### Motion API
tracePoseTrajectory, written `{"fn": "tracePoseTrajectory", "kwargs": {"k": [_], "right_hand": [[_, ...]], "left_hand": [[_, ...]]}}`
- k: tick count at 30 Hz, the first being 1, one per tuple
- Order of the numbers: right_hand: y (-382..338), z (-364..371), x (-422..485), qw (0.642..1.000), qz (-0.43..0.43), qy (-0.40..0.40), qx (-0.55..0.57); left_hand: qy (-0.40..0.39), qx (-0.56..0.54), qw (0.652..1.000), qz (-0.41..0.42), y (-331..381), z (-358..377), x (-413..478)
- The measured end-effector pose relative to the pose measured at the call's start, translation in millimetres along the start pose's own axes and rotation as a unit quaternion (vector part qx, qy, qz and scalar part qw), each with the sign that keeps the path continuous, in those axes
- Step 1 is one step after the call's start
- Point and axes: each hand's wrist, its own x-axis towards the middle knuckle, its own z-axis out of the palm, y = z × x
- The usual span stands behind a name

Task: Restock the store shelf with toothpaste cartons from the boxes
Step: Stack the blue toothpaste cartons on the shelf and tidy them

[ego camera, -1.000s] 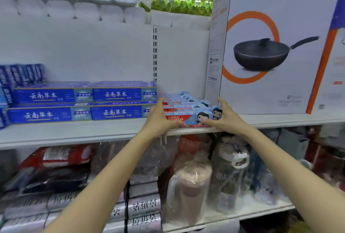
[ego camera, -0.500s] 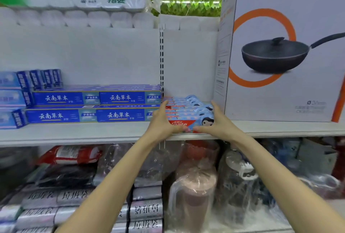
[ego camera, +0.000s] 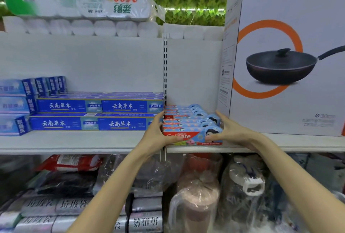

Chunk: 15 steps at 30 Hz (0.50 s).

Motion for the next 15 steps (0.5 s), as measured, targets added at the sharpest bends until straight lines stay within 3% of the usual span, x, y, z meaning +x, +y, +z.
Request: {"fn": "tracePoseTrajectory", "kwargs": {"k": [6, 15], "right_hand": [[4.7, 5.2, 5.4, 0.999, -0.022, 0.013, 0.043], [-3.6, 9.2, -0.1, 0.995, -0.056, -0.028, 0.079]], "left_hand": [[0.002, -0.011, 1.000, -0.002, 1.7, 2.5, -1.1], [0.008, -0.018, 1.000, -0.004, 4.6, 2.9, -3.8]]}}
